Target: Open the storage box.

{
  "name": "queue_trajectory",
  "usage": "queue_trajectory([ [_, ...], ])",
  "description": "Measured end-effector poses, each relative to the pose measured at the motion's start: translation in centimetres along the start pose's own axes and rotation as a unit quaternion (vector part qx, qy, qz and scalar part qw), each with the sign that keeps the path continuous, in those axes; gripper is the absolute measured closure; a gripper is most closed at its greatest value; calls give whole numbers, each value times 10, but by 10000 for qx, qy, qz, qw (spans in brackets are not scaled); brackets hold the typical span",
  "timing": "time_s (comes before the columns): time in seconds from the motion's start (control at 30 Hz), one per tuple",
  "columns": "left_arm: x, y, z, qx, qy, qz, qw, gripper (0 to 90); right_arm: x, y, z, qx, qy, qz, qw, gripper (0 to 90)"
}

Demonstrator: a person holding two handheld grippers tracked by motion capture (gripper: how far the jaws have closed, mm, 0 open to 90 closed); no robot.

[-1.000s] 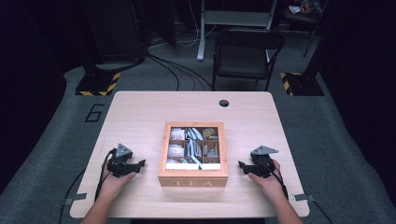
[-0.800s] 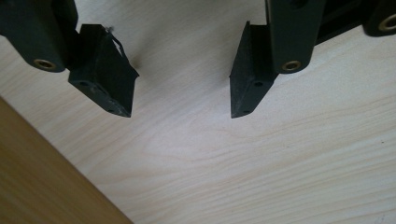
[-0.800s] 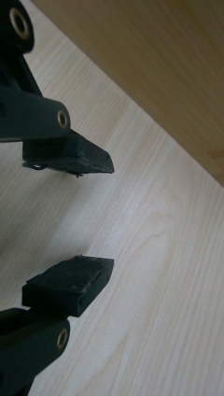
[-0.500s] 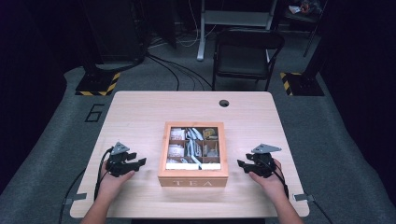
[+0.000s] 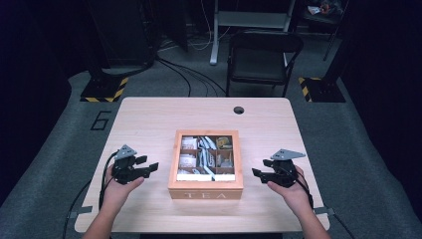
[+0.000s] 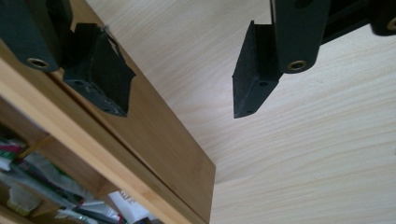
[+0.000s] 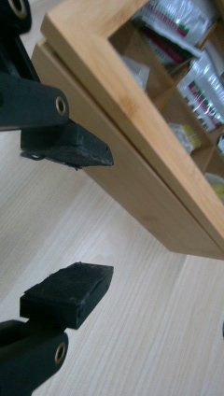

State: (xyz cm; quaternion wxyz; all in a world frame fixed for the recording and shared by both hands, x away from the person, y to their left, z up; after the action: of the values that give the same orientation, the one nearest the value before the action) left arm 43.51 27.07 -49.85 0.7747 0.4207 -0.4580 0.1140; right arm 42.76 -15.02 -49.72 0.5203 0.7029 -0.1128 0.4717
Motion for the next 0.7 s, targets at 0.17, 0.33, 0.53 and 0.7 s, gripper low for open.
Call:
queue_trajectory([
  [0.17, 9, 6, 9, -55, -69, 94, 9999, 347, 7, 8, -5, 74, -27, 161, 9998, 351],
  [0.33, 19, 12, 18, -88, -136, 215, 9996, 331, 13, 15, -10, 221, -67, 302, 9993, 346],
  [0.53, 24, 15, 29, -261, -263, 262, 9990, 367, 16, 20, -15, 314, 35, 362, 9988, 361],
  [0.7, 22, 15, 38, -434, -315, 316, 9981, 366, 14, 21, -22, 404, 113, 340, 9985, 373],
])
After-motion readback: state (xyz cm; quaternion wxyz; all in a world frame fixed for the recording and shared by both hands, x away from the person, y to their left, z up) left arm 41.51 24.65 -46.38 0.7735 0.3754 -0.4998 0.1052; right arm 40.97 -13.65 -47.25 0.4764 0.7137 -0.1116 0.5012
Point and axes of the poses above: each handheld gripper's, and its own axes: y roughly backward along the jaws, x roughly out of its top, z roughly to its right, the point moved 7 cm from there along -y, roughly forward along the jaws, and after that the axes turned 7 degrees about -x, right-handed, at the moved point
